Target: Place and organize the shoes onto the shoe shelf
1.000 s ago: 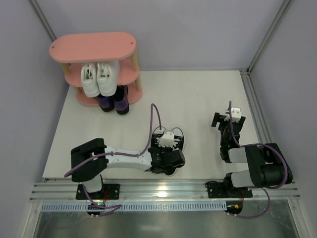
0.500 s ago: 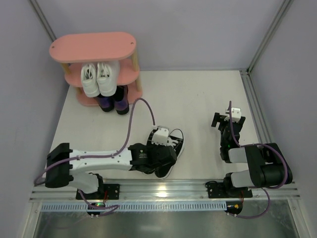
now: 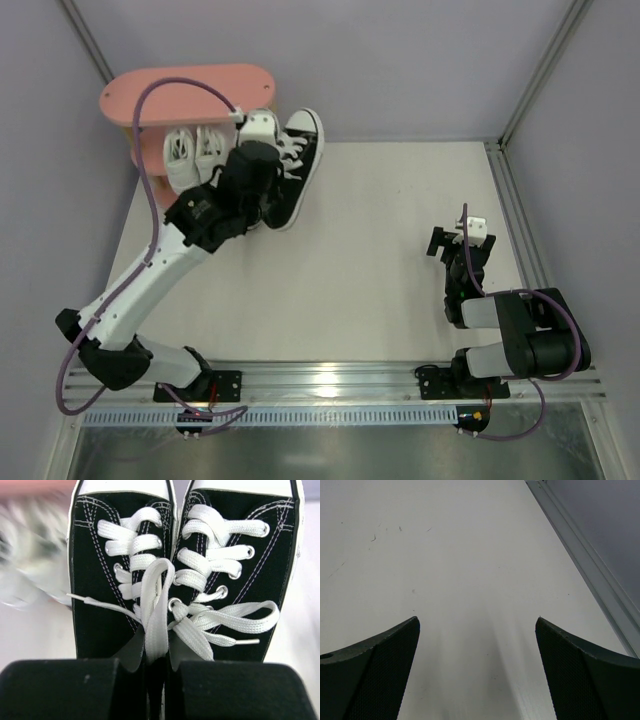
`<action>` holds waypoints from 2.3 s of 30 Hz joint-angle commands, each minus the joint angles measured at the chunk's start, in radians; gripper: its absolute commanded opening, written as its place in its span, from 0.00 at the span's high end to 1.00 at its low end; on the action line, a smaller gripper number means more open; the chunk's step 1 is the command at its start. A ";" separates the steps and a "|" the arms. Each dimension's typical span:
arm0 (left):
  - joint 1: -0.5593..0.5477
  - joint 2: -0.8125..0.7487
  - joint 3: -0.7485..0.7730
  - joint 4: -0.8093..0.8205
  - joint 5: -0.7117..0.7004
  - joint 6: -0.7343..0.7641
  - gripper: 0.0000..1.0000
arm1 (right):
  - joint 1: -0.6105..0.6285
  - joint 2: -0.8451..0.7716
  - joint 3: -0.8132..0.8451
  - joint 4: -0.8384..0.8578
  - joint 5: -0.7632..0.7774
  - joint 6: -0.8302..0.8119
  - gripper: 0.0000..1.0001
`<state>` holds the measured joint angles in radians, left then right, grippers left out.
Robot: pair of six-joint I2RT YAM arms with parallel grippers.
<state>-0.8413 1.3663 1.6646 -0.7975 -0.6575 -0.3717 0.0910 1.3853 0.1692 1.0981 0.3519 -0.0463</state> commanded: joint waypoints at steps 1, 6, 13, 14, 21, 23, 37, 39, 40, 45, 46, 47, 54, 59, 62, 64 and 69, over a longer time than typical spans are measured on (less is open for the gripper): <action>0.148 0.040 0.260 0.116 -0.017 0.222 1.00 | -0.002 -0.014 0.013 0.077 -0.008 0.020 0.03; 0.287 0.105 0.396 0.321 -0.051 0.367 1.00 | -0.004 -0.012 0.015 0.075 -0.008 0.020 0.03; 0.436 0.263 0.535 0.431 -0.053 0.520 1.00 | -0.004 -0.012 0.013 0.077 -0.008 0.020 0.03; 0.447 0.276 0.535 0.484 -0.047 0.536 1.00 | -0.004 -0.012 0.015 0.077 -0.008 0.020 0.03; 0.524 0.441 0.671 0.587 -0.059 0.559 1.00 | -0.002 -0.012 0.013 0.077 -0.010 0.020 0.03; 0.525 0.482 0.699 0.616 -0.079 0.591 1.00 | -0.004 -0.014 0.013 0.077 -0.008 0.020 0.03; 0.550 0.439 0.693 0.663 -0.111 0.622 1.00 | -0.004 -0.012 0.015 0.077 -0.008 0.020 0.03; 0.558 0.436 0.686 0.653 -0.113 0.623 1.00 | -0.004 -0.012 0.015 0.077 -0.010 0.020 0.03; 0.562 0.433 0.678 0.644 -0.111 0.620 1.00 | -0.004 -0.012 0.013 0.075 -0.008 0.020 0.03; 0.604 0.419 0.633 0.621 -0.094 0.594 1.00 | -0.002 -0.012 0.013 0.077 -0.008 0.020 0.03; 0.613 0.415 0.626 0.613 -0.085 0.573 1.00 | -0.004 -0.012 0.013 0.075 -0.008 0.020 0.03; 0.623 0.412 0.617 0.607 -0.073 0.571 1.00 | -0.002 -0.012 0.013 0.075 -0.008 0.020 0.03; 0.645 0.407 0.580 0.532 0.002 0.527 1.00 | -0.002 -0.012 0.013 0.077 -0.008 0.020 0.03; 0.645 0.389 0.509 0.503 0.041 0.487 1.00 | -0.004 -0.014 0.015 0.077 -0.008 0.020 0.03; 0.645 0.369 0.485 0.501 0.052 0.462 1.00 | -0.002 -0.012 0.013 0.075 -0.008 0.020 0.03; 0.645 0.364 0.481 0.500 0.055 0.450 1.00 | -0.002 -0.012 0.013 0.077 -0.010 0.020 0.03; 0.645 0.370 0.489 0.492 0.053 0.424 0.84 | -0.004 -0.014 0.013 0.077 -0.008 0.020 0.03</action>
<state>-0.1898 1.8141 2.1281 -0.4274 -0.6182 0.0944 0.0910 1.3853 0.1692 1.0981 0.3519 -0.0467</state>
